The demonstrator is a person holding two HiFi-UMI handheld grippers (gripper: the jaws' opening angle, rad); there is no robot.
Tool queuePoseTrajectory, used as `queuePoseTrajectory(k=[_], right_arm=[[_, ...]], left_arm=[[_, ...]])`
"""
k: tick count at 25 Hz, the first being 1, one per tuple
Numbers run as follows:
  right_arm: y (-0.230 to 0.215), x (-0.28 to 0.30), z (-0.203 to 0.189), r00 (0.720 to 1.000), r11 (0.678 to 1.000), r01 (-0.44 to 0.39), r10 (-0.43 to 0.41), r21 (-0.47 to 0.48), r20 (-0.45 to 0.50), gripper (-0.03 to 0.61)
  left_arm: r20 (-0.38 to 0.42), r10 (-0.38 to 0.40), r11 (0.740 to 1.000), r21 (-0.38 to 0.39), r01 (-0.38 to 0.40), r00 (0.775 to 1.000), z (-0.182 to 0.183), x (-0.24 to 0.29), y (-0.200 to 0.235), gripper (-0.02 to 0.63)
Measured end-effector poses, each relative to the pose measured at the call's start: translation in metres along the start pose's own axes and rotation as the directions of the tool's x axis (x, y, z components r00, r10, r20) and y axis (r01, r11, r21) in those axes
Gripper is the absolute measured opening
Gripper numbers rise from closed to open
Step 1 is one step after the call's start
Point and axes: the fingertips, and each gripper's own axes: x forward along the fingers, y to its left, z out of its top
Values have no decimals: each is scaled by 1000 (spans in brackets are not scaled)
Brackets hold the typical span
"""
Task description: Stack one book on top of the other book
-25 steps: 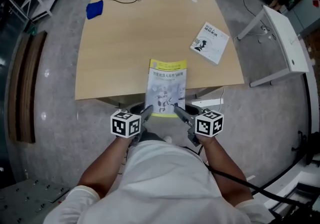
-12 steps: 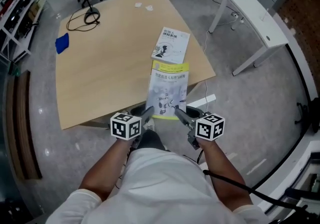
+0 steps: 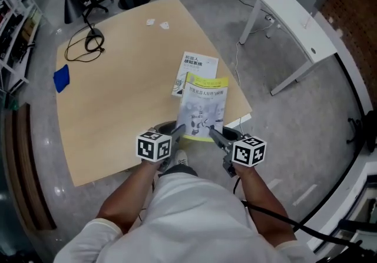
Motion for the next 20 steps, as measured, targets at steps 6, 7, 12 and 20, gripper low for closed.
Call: queuePoseTrajectory(k=[6, 7, 12, 20], right_arm=[[-31, 40, 39, 999, 999, 38, -38, 19, 4, 120], [-36, 48, 45, 999, 999, 44, -44, 17, 9, 120], [-61, 83, 65, 998, 998, 64, -64, 25, -6, 121], [-96, 119, 74, 996, 996, 79, -77, 49, -46, 121]], left_arm=[[-26, -22, 1000, 17, 23, 999, 43, 36, 39, 137], [-28, -23, 999, 26, 23, 999, 51, 42, 47, 137], [-46, -17, 1000, 10, 17, 999, 73, 68, 79, 137], [-55, -6, 999, -43, 3, 998, 81, 105, 116, 135]])
